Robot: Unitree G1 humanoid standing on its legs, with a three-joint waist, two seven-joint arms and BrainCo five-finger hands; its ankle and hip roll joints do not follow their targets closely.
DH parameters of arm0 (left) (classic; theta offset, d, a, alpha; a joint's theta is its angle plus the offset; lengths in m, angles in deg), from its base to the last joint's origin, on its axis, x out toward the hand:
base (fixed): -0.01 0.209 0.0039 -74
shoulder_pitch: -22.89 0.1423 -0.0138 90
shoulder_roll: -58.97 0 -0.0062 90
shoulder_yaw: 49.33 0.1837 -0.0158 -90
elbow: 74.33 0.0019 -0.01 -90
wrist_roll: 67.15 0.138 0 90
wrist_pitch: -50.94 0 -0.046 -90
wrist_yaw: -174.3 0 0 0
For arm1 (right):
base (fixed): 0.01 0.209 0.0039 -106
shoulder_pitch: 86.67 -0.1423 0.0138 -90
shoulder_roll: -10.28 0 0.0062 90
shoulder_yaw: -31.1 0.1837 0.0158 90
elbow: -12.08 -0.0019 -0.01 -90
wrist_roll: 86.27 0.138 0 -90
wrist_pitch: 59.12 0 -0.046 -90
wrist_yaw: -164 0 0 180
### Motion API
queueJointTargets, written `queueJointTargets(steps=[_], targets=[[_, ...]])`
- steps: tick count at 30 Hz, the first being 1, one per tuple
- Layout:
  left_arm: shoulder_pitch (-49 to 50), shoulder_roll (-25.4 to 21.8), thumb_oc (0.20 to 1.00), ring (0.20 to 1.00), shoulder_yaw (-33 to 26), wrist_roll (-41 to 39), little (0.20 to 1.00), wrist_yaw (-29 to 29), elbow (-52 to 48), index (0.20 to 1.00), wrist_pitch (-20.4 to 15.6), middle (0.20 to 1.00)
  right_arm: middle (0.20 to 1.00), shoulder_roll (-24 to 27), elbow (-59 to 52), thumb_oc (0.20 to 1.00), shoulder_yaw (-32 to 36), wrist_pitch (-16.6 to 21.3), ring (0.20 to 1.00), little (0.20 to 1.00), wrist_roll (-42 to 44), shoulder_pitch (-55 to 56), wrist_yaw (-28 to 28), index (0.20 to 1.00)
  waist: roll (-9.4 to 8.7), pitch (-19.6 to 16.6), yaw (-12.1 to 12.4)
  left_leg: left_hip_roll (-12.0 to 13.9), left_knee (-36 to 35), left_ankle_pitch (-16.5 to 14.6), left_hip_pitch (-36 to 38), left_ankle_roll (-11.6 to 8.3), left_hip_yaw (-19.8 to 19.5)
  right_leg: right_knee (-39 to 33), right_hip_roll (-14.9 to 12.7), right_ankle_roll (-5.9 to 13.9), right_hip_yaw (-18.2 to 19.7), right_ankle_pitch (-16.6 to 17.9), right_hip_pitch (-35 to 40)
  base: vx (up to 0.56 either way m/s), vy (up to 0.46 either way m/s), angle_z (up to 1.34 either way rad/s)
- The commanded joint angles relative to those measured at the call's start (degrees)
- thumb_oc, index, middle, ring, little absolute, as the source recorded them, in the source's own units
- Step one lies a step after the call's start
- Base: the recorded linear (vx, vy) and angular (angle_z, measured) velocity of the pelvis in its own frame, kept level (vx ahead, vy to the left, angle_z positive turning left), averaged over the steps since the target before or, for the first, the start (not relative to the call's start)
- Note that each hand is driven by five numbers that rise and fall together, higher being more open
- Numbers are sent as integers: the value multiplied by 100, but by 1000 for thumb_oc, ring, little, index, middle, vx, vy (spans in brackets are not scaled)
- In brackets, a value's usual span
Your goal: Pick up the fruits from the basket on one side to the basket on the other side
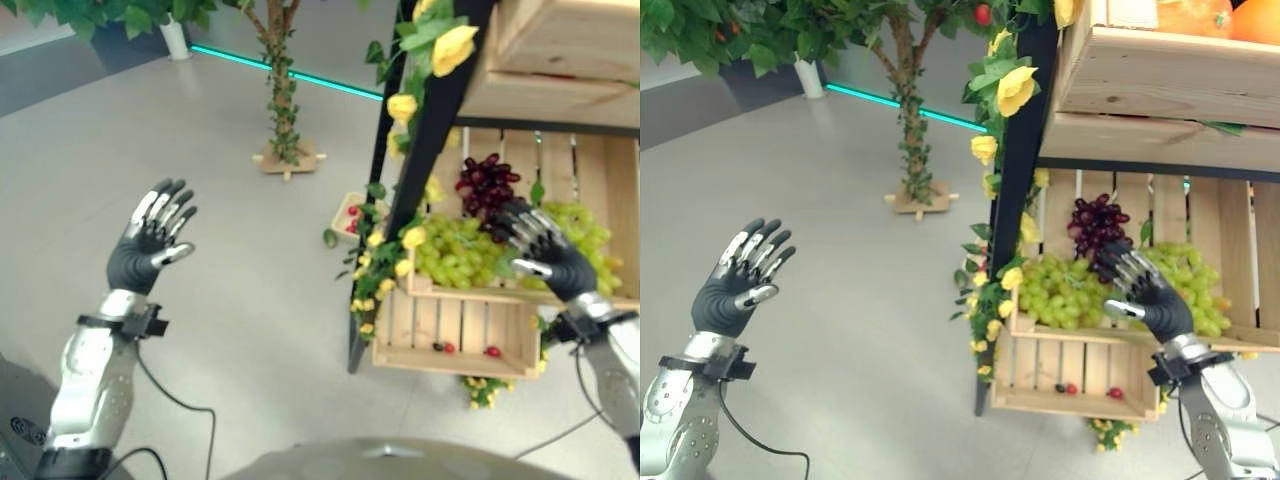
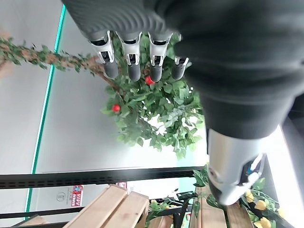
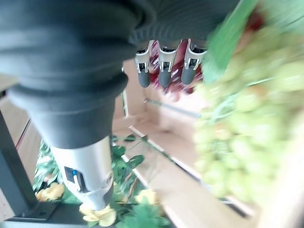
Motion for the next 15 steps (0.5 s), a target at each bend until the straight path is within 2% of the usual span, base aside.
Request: queueJointTargets(steps=[1,15], targets=[[-72,-85,1000,1000,-369,182,1000,-13,286,1000,-362,1000,1000,65,-42,1000,447,367,1000,1000,-75,-45,-41,1000,-159,-232,-107,-132,11,-464,72,46,153,143,-46,431,-159,-125,-136,-21,-3,-7],[27,320,1000,1000,-317,541,1000,109,529,1000,-447,1000,1000,-171,19,1000,357,406,1000,1000,-315,-31,25,1000,-138,-253,-137,-145,39,-471,68,61,198,193,-55,426,-110,-134,-159,-13,3,-3]])
